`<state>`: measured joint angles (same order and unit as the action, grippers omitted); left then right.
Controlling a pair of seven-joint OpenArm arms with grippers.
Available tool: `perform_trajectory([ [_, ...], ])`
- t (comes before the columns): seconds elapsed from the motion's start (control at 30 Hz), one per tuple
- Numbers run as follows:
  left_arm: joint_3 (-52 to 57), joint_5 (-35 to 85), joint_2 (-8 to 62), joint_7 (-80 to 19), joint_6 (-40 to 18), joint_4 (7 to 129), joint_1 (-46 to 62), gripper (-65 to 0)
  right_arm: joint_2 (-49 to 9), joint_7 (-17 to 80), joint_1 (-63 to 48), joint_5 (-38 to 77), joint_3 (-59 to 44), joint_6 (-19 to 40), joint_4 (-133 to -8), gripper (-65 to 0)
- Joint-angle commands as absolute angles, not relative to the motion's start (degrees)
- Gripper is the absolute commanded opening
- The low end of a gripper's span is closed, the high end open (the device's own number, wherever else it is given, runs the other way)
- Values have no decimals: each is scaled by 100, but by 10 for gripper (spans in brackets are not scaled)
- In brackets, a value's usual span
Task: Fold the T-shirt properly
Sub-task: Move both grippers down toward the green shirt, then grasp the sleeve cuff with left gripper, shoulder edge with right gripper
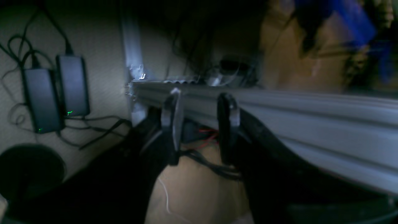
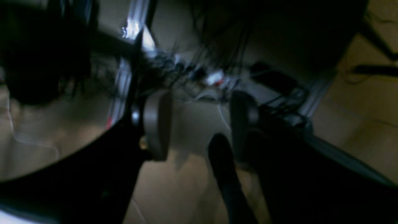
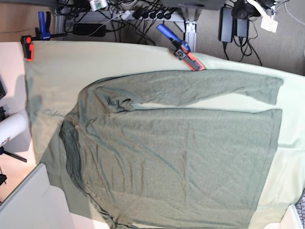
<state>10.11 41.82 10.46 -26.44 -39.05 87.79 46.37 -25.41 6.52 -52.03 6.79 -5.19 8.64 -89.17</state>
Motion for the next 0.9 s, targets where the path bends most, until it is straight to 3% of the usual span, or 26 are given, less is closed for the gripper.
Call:
perform_trajectory([
  [0.0,1179,4604,1066,-2766,-4000,9146,4818,-426,-2602,661,-5376,915,-753,873,-9292,-348],
  [0.2,1874,5522,1070,-3179,-4000,10733,5162,-420,-2598,1186,-5402,2206,-1809,880,-10698,-348],
  [0.3,1997,5688,1068,-3175,-4000,11024,5052,-353,-2580,1345,-5052,2755,-2126,893,-10884,-348],
  [0.37,1994,5699,1066,-3177,-4000,11013,4886,-310,-2580,1575,-4737,2926,-2213,906,-10875,-316],
  [0.47,1997,5546,1066,-3175,-4000,10984,4556,-306,-2578,1660,-4364,2961,-2217,908,-10860,-254],
  [0.67,1997,4890,1068,-3148,-3398,10766,3885,-306,-2408,1662,-3712,2982,-2217,902,-10624,-251],
  [0.87,2161,4934,1061,-3155,-3358,9974,3404,-306,-2032,1682,-3022,3085,-2215,904,-10053,-251],
])
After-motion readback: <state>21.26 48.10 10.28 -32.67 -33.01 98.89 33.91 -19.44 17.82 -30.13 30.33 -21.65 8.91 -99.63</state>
